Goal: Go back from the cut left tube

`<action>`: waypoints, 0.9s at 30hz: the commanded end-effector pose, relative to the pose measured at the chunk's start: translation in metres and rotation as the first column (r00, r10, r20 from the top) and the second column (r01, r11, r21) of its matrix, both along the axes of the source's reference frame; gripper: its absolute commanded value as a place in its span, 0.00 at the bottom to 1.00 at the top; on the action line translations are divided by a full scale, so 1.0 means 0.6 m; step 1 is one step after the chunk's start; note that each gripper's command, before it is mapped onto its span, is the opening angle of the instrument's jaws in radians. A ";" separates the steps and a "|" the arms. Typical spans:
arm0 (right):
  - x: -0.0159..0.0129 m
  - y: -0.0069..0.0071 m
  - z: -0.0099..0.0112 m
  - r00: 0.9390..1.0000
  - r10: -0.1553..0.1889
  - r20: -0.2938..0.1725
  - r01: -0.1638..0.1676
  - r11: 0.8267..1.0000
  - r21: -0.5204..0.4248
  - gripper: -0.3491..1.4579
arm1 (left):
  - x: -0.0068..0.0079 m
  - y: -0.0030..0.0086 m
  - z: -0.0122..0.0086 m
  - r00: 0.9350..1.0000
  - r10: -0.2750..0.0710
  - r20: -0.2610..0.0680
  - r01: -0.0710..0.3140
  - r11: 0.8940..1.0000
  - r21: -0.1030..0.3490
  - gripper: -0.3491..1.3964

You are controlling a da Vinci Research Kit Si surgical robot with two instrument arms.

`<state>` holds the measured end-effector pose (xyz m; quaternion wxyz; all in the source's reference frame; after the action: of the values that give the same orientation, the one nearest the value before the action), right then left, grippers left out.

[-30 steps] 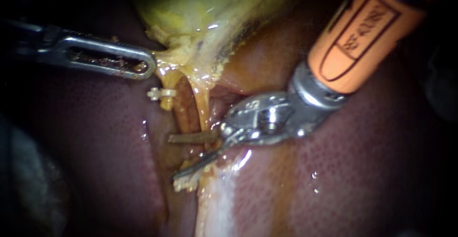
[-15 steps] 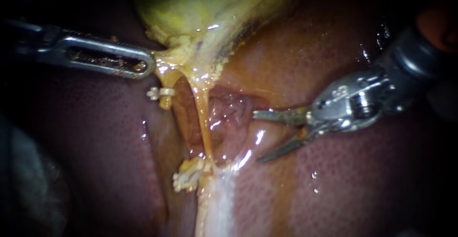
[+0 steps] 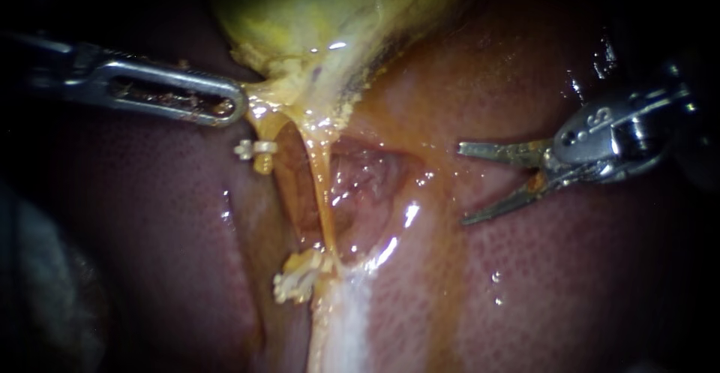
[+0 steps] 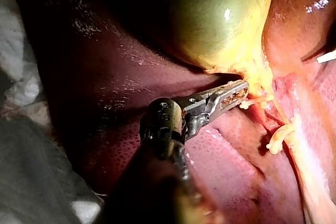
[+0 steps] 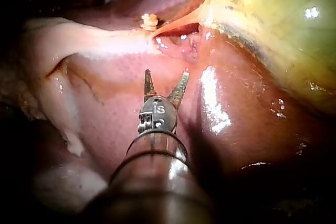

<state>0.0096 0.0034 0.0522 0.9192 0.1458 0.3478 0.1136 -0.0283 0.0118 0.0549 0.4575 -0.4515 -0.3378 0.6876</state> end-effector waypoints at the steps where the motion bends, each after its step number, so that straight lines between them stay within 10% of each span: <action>1: 0.0001 0.0000 0.0000 1.000 0.000 0.000 0.000 1.000 0.001 0.99 | -0.0003 -0.0002 0.0003 1.000 -0.002 -0.003 0.002 1.000 -0.002 0.00; 27: 0.0000 0.0003 -0.0005 1.000 -0.022 -0.010 0.023 0.999 0.024 0.99 | -0.0065 -0.0032 0.0081 1.000 0.016 -0.008 -0.016 1.000 -0.011 0.00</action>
<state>0.0096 0.0036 0.0519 0.9162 0.1665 0.3483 0.1074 -0.0322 0.0099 0.0598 0.4508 -0.4486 -0.3357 0.6949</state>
